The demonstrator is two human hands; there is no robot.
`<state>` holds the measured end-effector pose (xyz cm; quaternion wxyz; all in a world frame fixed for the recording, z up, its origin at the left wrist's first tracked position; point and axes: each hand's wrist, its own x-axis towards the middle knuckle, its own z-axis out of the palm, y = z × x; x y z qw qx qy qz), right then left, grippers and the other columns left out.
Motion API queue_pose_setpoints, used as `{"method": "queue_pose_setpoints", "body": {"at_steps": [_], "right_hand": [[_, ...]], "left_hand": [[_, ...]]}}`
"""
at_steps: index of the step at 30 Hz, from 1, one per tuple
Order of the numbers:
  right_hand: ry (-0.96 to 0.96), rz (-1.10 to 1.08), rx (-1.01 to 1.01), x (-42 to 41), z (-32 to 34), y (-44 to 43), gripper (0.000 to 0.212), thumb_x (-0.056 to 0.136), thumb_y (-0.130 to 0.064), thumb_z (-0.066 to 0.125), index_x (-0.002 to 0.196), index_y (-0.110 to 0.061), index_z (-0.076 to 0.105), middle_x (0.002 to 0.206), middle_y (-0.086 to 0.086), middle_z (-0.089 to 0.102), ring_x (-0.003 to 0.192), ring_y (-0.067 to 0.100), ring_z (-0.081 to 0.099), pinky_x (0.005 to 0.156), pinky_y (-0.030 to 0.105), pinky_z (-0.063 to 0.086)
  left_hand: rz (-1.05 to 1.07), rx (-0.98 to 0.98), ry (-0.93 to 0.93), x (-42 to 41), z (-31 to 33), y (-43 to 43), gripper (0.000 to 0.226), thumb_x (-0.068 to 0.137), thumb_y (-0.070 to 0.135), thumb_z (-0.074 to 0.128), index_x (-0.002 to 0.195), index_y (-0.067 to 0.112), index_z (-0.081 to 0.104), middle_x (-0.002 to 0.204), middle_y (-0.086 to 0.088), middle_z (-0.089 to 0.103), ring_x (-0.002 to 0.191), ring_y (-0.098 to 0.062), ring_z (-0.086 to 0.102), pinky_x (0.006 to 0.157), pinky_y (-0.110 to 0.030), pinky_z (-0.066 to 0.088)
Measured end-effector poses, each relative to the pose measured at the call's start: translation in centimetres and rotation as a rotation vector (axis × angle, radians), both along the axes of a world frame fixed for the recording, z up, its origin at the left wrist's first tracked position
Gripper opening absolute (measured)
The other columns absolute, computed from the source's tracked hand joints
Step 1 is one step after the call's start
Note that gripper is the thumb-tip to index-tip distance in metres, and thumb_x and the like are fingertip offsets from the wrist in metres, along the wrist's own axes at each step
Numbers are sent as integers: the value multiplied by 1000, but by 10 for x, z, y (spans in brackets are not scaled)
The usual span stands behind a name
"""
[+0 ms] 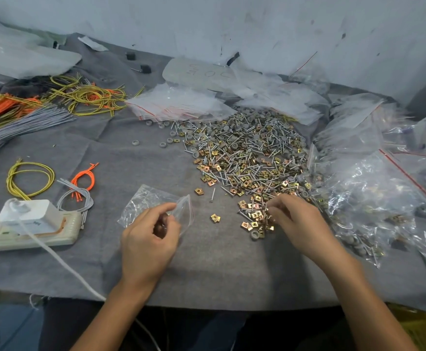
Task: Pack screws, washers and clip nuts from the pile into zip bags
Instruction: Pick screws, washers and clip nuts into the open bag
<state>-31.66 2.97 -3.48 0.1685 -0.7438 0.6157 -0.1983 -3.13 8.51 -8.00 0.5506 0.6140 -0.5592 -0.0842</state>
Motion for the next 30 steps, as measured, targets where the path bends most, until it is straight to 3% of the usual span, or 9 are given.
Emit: {"method": "queue_pose_setpoints", "body": {"at_steps": [2, 6, 10, 12, 15, 18, 23, 27, 30], "right_hand": [[-22, -31, -35, -18, 3, 7, 8, 100, -23, 57, 93, -26, 60, 89, -12, 59, 84, 2, 54, 70, 21, 40], [165, -135, 98, -54, 6, 19, 10, 100, -21, 57, 91, -20, 55, 85, -5, 60, 86, 24, 59, 68, 37, 36], [286, -158, 145, -60, 10, 25, 12, 95, -23, 65, 106, -18, 64, 104, 2, 66, 97, 29, 63, 79, 39, 48], [221, -119, 65, -44, 13, 25, 18, 93, -24, 68, 111, -25, 66, 106, -3, 63, 96, 23, 60, 78, 34, 44], [91, 48, 15, -4, 10, 19, 9, 91, -29, 71, 100, -31, 72, 96, -12, 59, 86, 9, 54, 75, 27, 36], [116, 179, 64, 29, 0, 12, 10, 94, -37, 67, 102, -32, 70, 96, -15, 54, 94, 9, 51, 79, 27, 37], [180, 168, 69, 42, -9, 8, 10, 101, -33, 55, 104, -26, 61, 102, -12, 50, 104, 14, 50, 89, 35, 45], [47, 114, 68, 40, -6, 7, 10, 105, -29, 47, 97, -26, 52, 89, -11, 60, 88, 14, 57, 79, 37, 45], [-99, 46, 62, 35, -3, 5, 8, 104, -31, 52, 98, -32, 56, 78, -10, 65, 73, 3, 58, 64, 25, 44]], "left_hand": [[-5, 0, 0, 0, -1, 0, 23, 83, 16, 60, 99, 19, 76, 76, 12, 66, 64, -6, 58, 62, -25, 48], [-15, -10, -12, 1, -2, -2, 25, 83, 22, 57, 99, 20, 75, 74, 11, 64, 65, -6, 57, 62, -19, 46], [-18, -17, -28, 2, -7, -4, 24, 84, 23, 57, 101, 22, 74, 75, 14, 62, 67, -4, 58, 65, -10, 42], [-19, -19, -30, 2, -9, -4, 24, 84, 24, 57, 101, 24, 74, 75, 14, 62, 67, -3, 58, 65, -9, 41], [-24, -27, -33, 2, -9, -5, 23, 84, 25, 57, 101, 27, 73, 75, 17, 61, 67, -3, 58, 65, -9, 42], [-26, -24, -28, 3, -10, -5, 22, 84, 25, 58, 100, 28, 72, 75, 19, 61, 66, -2, 58, 64, -11, 42], [-29, -40, -38, 3, -11, -5, 23, 84, 25, 58, 101, 28, 72, 75, 15, 63, 65, -4, 58, 63, -14, 44], [-18, -33, -30, 3, -12, -6, 23, 84, 25, 58, 101, 25, 74, 74, 15, 62, 66, -4, 58, 64, -12, 43], [-19, -33, -28, 3, -11, -5, 23, 84, 24, 58, 100, 24, 74, 74, 17, 62, 66, -2, 58, 65, -9, 41]]}}
